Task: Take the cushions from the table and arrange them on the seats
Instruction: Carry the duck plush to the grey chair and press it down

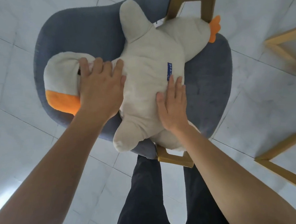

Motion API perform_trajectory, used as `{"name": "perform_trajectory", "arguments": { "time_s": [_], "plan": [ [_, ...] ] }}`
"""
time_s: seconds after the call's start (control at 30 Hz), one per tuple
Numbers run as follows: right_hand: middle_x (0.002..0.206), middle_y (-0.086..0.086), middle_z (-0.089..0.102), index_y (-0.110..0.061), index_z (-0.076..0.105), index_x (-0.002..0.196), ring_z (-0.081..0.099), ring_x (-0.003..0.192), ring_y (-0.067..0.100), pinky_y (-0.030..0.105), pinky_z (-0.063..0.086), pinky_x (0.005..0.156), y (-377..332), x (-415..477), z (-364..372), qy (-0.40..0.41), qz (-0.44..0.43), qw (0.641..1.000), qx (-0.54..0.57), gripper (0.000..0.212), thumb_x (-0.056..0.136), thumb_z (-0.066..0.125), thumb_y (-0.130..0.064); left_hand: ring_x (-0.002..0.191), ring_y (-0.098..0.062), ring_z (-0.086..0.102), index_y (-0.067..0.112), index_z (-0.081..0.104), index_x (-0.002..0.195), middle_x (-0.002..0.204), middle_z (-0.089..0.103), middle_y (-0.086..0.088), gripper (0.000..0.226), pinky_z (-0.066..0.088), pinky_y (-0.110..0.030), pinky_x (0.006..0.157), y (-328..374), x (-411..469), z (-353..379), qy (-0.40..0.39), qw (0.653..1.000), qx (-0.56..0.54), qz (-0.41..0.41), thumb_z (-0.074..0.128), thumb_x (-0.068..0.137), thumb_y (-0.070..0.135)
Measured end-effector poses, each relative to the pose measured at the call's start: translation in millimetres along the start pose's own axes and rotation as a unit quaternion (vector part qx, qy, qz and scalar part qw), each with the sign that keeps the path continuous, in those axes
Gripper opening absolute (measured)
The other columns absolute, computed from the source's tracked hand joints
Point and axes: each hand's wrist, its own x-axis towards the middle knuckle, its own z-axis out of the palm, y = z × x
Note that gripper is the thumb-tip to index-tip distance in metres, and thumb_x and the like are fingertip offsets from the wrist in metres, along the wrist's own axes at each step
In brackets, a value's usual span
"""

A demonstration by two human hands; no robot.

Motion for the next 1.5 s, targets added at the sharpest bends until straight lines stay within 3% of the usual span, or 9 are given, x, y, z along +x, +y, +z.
{"name": "perform_trajectory", "arguments": {
  "time_s": [0.1, 0.27, 0.33, 0.53, 0.67, 0.77, 0.93, 1.27, 1.5],
  "plan": [
    [0.171, 0.02, -0.001, -0.011, 0.011, 0.163, 0.0, 0.158, 0.039, 0.052, 0.01, 0.127, -30, 14, -8, 0.117, -0.119, 0.986, -0.025, 0.075, 0.104, 0.03, -0.054, 0.136, -0.044, 0.041, 0.007, 0.039, 0.153, 0.136, 0.058, -0.025, 0.049, 0.005, -0.062, 0.112, 0, 1, 4, 0.003, 1.0, -0.007, -0.009, 0.032, 0.11, 0.031],
    [0.172, 0.017, -0.004, -0.021, 0.009, 0.164, -0.005, 0.159, 0.033, 0.048, 0.001, 0.128, -21, 72, -18, 0.008, -0.228, 0.959, -0.171, 0.077, 0.102, 0.028, -0.063, 0.144, -0.043, 0.032, 0.007, 0.04, 0.152, 0.146, 0.049, -0.023, 0.053, 0.001, -0.06, 0.116, 2, -6, 10, 0.006, 1.0, -0.017, 0.001, 0.045, 0.1, 0.015],
    [0.172, 0.012, -0.008, -0.024, 0.003, 0.164, -0.009, 0.159, 0.03, 0.047, -0.002, 0.128, 3, 81, -26, -0.014, -0.2, 0.963, -0.178, 0.081, 0.1, 0.026, -0.069, 0.147, -0.043, 0.028, 0.008, 0.041, 0.152, 0.15, 0.045, -0.024, 0.06, 0.0, -0.059, 0.117, 4, -7, 10, -0.006, 1.0, -0.018, 0.0, 0.05, 0.093, 0.009],
    [0.171, 0.012, -0.014, -0.015, -0.004, 0.164, -0.01, 0.158, 0.028, 0.053, 0.006, 0.127, 56, 49, -38, -0.006, 0.139, 0.99, -0.001, 0.087, 0.101, 0.024, -0.069, 0.153, -0.041, 0.025, -0.001, 0.051, 0.143, 0.154, 0.045, -0.025, 0.053, 0.006, -0.069, 0.12, 19, -6, -2, 0.026, 0.997, -0.052, -0.047, 0.049, 0.09, 0.002],
    [0.17, 0.007, -0.022, -0.022, -0.013, 0.162, -0.011, 0.159, 0.023, 0.041, 0.004, 0.127, 48, -7, -22, 0.007, -0.016, 1.0, 0.019, 0.087, 0.1, 0.029, -0.068, 0.155, -0.041, 0.025, 0.007, 0.053, 0.145, 0.161, 0.038, -0.024, 0.047, 0.01, -0.066, 0.123, 57, 1, 0, 0.141, 0.983, -0.109, 0.036, 0.046, 0.099, 0.009],
    [0.169, 0.011, -0.026, -0.021, -0.02, 0.16, -0.018, 0.157, 0.027, 0.048, 0.002, 0.129, 53, -32, 16, -0.068, -0.062, 0.994, -0.056, 0.099, 0.092, 0.021, -0.08, 0.157, -0.041, 0.016, 0.016, 0.037, 0.158, 0.168, 0.021, -0.023, 0.057, 0.006, -0.066, 0.123, 80, 6, 29, 0.07, 0.986, -0.095, 0.115, 0.036, 0.107, 0.042],
    [0.169, 0.016, -0.022, -0.024, -0.024, 0.158, 0.001, 0.158, 0.033, 0.047, 0.012, 0.128, 84, -41, 8, -0.167, -0.027, 0.982, -0.079, 0.111, 0.088, 0.043, -0.078, 0.158, -0.042, 0.013, 0.022, 0.027, 0.162, 0.17, 0.014, -0.022, 0.069, 0.002, -0.069, 0.122, 54, 12, 71, 0.027, 0.987, -0.066, 0.141, 0.033, 0.104, 0.059],
    [0.167, 0.008, 0.02, -0.036, -0.016, 0.159, 0.031, 0.147, 0.038, 0.059, 0.037, 0.113, 109, -54, -10, -0.226, 0.085, 0.956, -0.165, 0.131, 0.066, 0.06, -0.089, 0.157, -0.044, 0.011, 0.019, 0.029, 0.161, 0.17, 0.011, -0.025, 0.07, 0.013, -0.071, 0.12, 98, -91, 60, -0.019, 0.995, -0.07, 0.066, 0.049, 0.1, 0.048],
    [0.16, 0.013, 0.031, -0.023, 0.009, 0.164, 0.034, 0.143, 0.036, 0.049, 0.032, 0.115, 131, -64, -22, -0.195, 0.003, 0.972, -0.134, 0.113, 0.08, 0.07, -0.067, 0.155, -0.04, 0.025, 0.03, 0.033, 0.16, 0.17, 0.022, -0.018, 0.078, 0.052, -0.054, 0.077, 55, -101, 85, -0.024, 0.996, -0.067, 0.053, 0.053, 0.094, 0.067]
  ]
}}
